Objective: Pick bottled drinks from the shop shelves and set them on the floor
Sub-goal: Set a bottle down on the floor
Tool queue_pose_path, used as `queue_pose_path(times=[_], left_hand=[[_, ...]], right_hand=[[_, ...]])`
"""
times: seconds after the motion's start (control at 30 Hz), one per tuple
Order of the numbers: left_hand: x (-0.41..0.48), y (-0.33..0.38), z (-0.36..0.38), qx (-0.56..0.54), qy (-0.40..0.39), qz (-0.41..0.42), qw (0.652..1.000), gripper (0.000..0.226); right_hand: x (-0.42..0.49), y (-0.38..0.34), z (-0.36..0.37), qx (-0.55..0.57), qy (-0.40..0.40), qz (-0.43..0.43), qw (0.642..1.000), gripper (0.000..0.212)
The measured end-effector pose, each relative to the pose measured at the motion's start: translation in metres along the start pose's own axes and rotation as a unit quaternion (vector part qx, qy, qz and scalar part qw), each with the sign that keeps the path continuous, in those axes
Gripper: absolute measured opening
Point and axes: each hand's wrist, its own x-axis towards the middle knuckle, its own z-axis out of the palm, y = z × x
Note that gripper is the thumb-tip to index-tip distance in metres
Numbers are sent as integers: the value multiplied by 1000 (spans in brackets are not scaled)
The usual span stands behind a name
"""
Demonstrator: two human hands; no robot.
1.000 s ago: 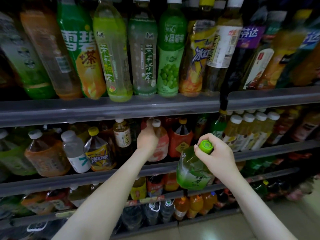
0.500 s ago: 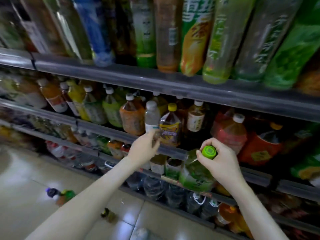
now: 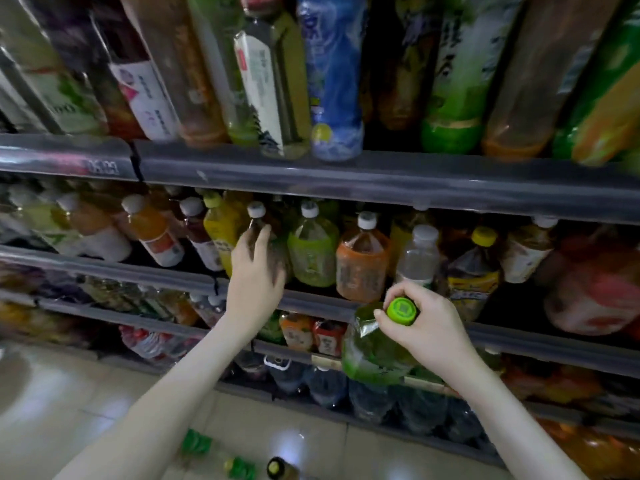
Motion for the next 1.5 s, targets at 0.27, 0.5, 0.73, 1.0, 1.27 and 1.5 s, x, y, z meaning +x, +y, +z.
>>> queue_pose_path(times=[0.27,0.5,0.73,1.0,1.27,1.5], left_hand=[[40,-45,-6,42,-88,-20,995,67],[61,-82,-13,112,-73,-69,989,65],[33,-46,-6,98,-76,-49,991,61],[43,11,17,-58,-114,152,980,54],[67,25,47,-109,-153,51,981,61],[71,17,38,-9,-70,100,993,34]], right_hand=[[21,-36,44,9,7,-2,1000,24],[46,-41,55,-6,-4,-8,1000,22],[69,-43,56,8,-2,-14,1000,25],[73,-40,35,-11,27,-16,999,22],[47,-26,10,-28,70,8,997,23],[35,-21,1,-45,91,39,994,21]])
